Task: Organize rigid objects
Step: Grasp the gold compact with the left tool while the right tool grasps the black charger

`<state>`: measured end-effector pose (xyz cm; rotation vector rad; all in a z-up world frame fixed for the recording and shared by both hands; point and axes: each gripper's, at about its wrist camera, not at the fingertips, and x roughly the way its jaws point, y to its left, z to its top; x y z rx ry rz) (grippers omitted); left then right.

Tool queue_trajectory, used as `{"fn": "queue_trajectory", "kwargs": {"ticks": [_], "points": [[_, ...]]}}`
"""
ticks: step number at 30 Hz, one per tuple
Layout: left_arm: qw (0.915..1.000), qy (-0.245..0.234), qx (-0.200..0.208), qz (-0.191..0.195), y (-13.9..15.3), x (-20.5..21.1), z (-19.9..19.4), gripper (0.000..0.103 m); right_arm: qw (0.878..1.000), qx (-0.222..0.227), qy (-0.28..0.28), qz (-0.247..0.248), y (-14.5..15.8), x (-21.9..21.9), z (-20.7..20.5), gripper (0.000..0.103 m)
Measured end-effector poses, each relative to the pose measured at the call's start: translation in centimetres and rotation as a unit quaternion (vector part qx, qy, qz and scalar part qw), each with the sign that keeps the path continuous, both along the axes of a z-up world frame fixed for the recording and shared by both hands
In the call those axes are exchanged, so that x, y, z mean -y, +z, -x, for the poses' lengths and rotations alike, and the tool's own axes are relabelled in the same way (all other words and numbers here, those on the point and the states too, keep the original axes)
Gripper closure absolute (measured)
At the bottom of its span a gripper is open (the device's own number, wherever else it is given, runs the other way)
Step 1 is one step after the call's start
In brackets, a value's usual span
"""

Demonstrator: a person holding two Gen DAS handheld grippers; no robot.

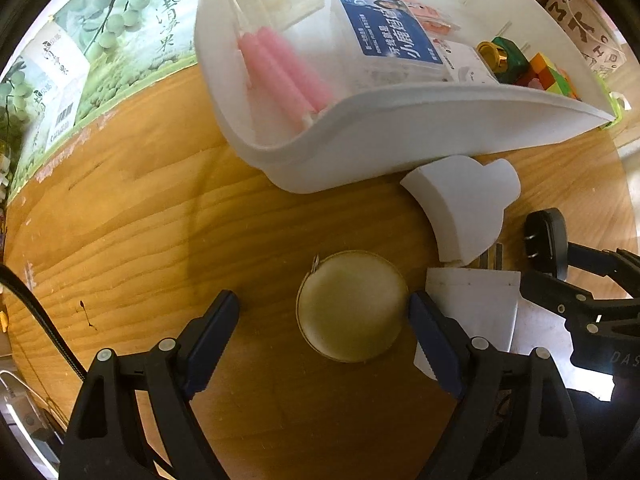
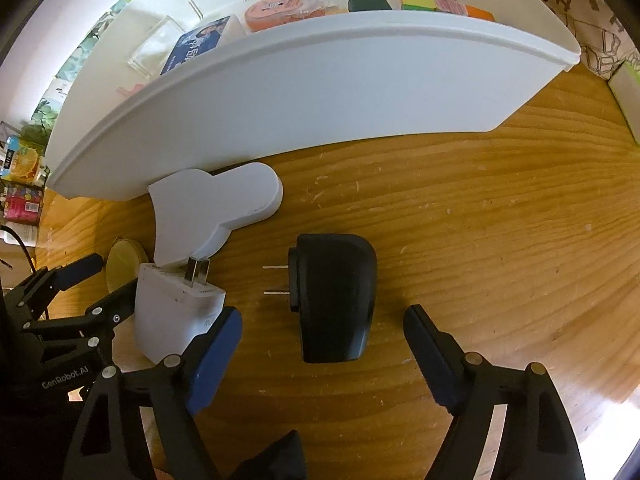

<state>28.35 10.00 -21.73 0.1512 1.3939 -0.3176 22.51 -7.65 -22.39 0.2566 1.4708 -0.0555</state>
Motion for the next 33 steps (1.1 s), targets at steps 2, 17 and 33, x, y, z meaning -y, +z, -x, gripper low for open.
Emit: {"fn": "queue_trajectory", "kwargs": {"ticks": [2,17,33], "points": [[1.0,0.002,-0.002,-0.003,0.0,0.1,-0.3,0.015,1.0,0.001,0.001,0.007,0.1,0.0,0.0,0.024],[0.9991,0.016,-0.014,-0.038,0.4,2.2,-0.6,0.044,1.0,0.011,0.013,0.019,0.8,-2.4,0.2,0.058],[0.996,0.059,-0.048,-0.047,0.1,1.4,1.9,0.044,0.999,-0.001,0.011,-0.035,0.7,-2.2,3.2,0.064]]}}
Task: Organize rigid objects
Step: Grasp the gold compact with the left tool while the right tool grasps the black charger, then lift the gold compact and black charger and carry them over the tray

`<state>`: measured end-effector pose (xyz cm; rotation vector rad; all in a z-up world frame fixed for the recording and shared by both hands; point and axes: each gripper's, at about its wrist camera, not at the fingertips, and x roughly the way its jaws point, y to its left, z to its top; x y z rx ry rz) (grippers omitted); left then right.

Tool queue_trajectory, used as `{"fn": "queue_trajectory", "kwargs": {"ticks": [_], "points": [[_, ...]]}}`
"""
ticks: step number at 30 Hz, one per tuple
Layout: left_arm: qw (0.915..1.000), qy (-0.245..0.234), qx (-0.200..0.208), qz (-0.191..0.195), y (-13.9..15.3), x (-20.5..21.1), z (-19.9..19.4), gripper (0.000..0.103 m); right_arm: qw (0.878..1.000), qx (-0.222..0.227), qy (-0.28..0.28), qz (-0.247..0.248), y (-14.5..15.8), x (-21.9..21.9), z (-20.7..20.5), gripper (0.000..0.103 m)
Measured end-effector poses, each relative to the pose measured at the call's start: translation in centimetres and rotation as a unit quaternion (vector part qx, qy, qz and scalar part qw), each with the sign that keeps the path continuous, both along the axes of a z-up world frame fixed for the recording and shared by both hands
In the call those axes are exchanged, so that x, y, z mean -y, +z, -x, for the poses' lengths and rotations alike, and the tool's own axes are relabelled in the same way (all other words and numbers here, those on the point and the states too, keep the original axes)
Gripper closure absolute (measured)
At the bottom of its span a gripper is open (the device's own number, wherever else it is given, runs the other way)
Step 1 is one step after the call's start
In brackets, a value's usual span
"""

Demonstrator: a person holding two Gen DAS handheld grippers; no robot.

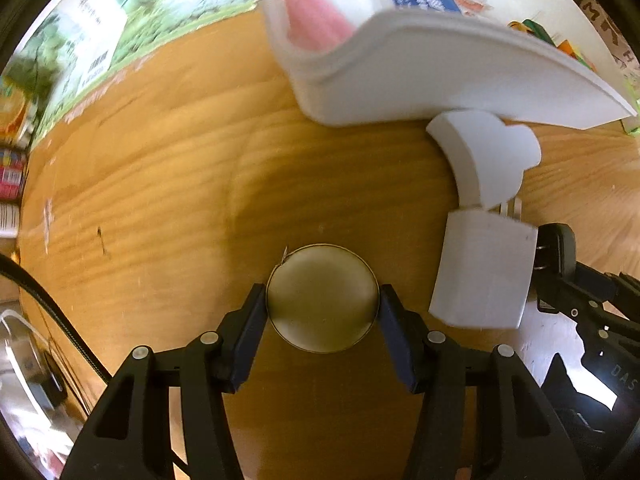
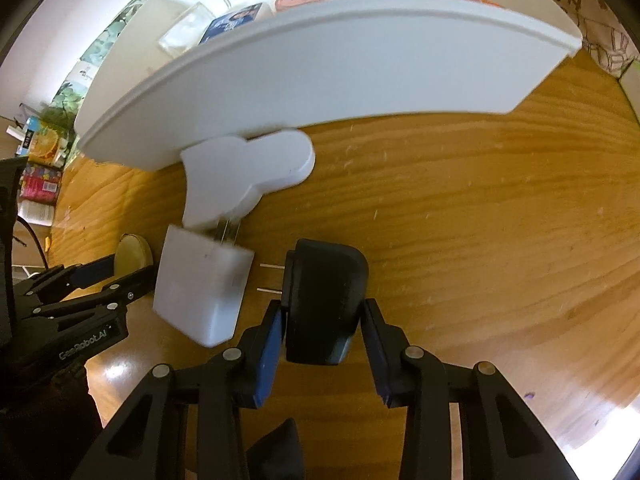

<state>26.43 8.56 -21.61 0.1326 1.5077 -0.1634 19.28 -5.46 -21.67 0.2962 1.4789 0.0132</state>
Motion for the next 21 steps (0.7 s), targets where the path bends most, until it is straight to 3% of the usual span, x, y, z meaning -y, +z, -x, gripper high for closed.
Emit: {"fn": "queue_trajectory", "kwargs": {"ticks": [16,21], "points": [[0.997,0.063,-0.043,-0.013,-0.1,-2.0,4.5,0.044,0.999,0.037,0.013,-0.015,2.5,0.9,4.2,0.065],[0.9966,0.067,-0.047,-0.01,-0.1,-2.0,3.7,0.044,0.999,0.042,0.032,-0.001,3.0,-0.7,5.2,0.065]]}}
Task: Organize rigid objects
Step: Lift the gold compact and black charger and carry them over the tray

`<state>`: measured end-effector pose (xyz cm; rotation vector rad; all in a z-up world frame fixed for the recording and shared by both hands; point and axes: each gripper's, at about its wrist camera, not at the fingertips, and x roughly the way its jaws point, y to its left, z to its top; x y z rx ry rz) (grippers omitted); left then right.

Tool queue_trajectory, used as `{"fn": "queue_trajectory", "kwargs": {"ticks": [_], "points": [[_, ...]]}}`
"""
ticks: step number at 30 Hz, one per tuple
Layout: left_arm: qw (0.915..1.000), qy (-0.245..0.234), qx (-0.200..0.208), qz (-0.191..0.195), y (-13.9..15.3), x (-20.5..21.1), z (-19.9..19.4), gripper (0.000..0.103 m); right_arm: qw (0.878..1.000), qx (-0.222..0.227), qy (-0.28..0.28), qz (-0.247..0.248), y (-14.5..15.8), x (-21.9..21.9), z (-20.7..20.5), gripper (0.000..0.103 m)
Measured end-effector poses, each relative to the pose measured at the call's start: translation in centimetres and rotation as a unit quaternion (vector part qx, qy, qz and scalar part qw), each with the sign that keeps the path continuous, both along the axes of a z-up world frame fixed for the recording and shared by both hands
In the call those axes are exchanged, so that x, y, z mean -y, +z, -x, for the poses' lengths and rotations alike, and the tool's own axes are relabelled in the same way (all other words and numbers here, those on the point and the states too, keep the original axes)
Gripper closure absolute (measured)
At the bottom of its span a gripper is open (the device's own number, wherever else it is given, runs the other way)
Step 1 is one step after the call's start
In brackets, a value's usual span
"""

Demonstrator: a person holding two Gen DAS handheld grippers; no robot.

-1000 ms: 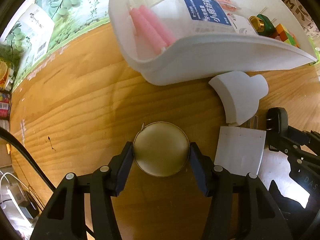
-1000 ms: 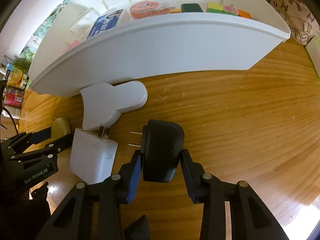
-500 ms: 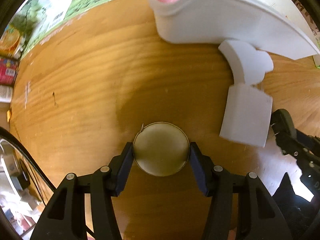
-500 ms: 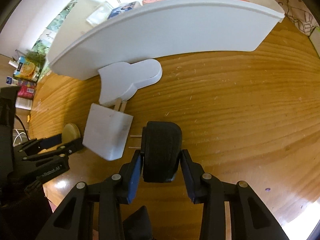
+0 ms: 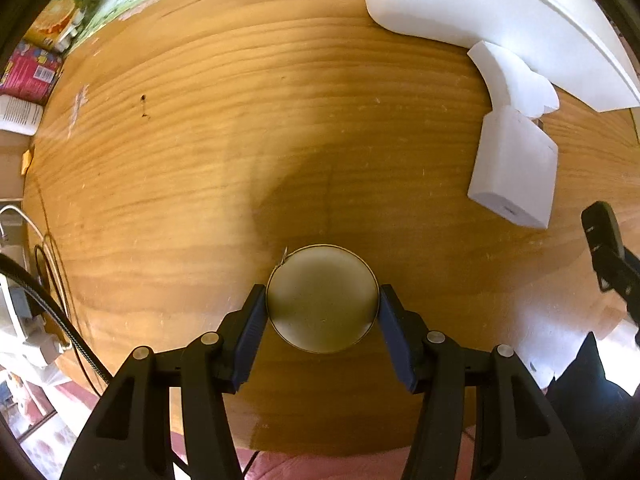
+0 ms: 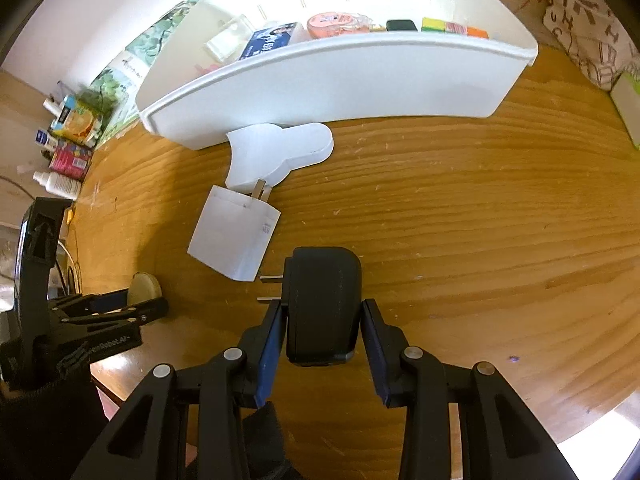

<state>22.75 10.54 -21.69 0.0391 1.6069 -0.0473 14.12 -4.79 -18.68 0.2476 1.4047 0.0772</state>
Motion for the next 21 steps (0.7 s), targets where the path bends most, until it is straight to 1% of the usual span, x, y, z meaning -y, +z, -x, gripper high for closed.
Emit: {"fn": "queue_trajectory", "kwargs": {"ticks": [5,10,13,16,18,21], "points": [[0.9999,-0.006,0.012,0.005,1.7,-0.6,1.7,0.044,1.0,0.012,0.021,0.011,1.7,0.3,0.2,0.065],[0.9989,-0.01,0.03,0.034,4.6,-1.1,2.0,0.044,0.999,0.041,0.031,0.017,4.5,1.2,-0.6,0.065],[0.9975,-0.02,0.049,0.047,6.7,-0.8,1.5,0.044,0.997,0.06,0.04,0.025,6.2,1.6,-1.4,0.065],[0.9955,-0.032,0.075,0.049,9.0,0.0,1.1,0.044,0.995,0.079,0.051,0.032,7.9,1.7,-2.3,0.065],[0.994,-0.038,0.09,0.05,9.9,-0.8,1.5,0.044,0.994,0.09,0.06,0.033,8.8,1.8,-2.9,0.065],[0.9909,-0.048,0.114,0.053,11.8,-0.5,1.4,0.044,0.992,0.105,0.068,0.033,10.2,2.0,-3.8,0.065]]}}
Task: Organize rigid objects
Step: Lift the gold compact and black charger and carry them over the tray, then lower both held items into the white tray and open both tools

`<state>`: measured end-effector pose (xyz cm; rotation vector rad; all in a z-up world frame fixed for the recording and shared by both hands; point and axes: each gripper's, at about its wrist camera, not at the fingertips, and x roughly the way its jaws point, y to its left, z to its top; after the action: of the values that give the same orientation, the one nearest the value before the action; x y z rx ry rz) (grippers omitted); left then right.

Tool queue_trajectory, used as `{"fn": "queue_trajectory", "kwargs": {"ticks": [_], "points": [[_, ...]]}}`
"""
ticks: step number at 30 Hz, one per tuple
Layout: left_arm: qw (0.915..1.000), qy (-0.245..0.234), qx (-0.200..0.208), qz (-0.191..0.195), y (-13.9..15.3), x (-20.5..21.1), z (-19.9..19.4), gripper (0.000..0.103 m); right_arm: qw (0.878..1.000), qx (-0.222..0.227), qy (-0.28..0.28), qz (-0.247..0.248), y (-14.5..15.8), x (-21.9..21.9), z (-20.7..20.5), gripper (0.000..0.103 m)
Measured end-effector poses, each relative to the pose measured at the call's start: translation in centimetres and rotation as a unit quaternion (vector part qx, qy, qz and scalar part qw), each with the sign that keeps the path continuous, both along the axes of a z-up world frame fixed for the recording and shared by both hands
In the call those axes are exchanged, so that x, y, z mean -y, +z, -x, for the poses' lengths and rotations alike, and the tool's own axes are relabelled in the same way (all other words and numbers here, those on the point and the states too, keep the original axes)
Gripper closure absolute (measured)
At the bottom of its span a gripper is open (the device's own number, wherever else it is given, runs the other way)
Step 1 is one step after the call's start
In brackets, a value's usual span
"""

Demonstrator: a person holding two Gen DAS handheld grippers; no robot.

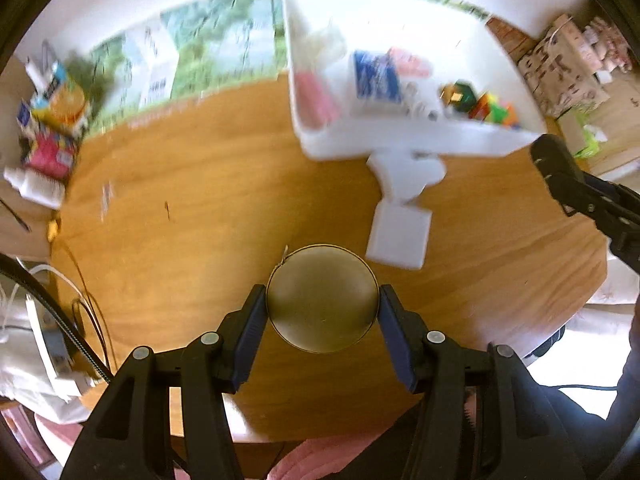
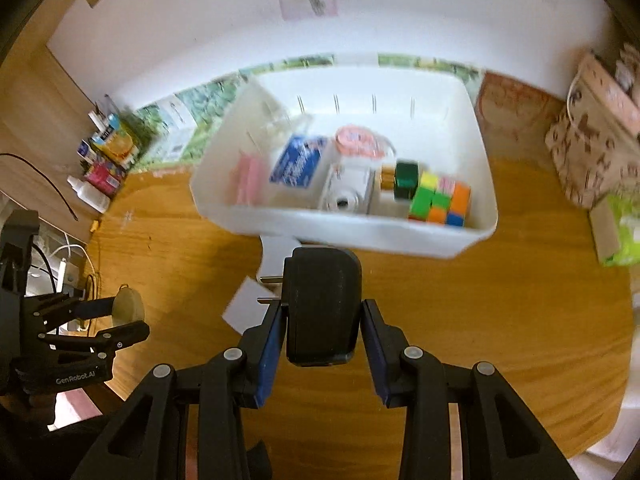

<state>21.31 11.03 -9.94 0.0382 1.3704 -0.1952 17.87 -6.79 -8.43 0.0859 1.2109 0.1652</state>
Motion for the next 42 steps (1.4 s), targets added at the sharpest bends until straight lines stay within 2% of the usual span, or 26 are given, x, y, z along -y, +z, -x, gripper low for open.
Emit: {"fn": "queue_trajectory", "kwargs": {"ticks": [11,17,20,28,33,38,42], "points": [[0.9963,-0.025,0.082,-0.005,6.1,3.6,-2.6,0.044,0.998,0.055,-0.006,-0.019,4.0,1.4,-4.2,0.065],[0.9926,-0.022,0.117,0.02,8.2,4.6,-4.8,0.044,0.996,0.079,-0.024,-0.032,4.8,3.1,-6.6,0.065],[0.988,-0.025,0.147,0.04,8.9,4.9,-5.7,0.044,0.995,0.093,-0.026,-0.037,4.6,3.7,-7.7,0.065],[0.9763,-0.022,0.195,0.09,8.0,5.4,-8.4,0.044,0.988,0.14,-0.008,-0.057,3.6,4.4,-9.7,0.065],[0.968,-0.023,0.23,0.097,6.7,5.5,-9.1,0.044,0.984,0.153,-0.022,-0.085,2.4,5.4,-10.7,0.065],[0.9628,-0.015,0.241,0.12,4.7,5.3,-9.7,0.044,0.98,0.168,-0.029,-0.104,0.9,6.1,-11.5,0.064],[0.9549,-0.01,0.26,0.144,3.6,5.0,-9.9,0.044,0.978,0.176,-0.029,-0.108,-0.1,6.2,-12.2,0.065]]}}
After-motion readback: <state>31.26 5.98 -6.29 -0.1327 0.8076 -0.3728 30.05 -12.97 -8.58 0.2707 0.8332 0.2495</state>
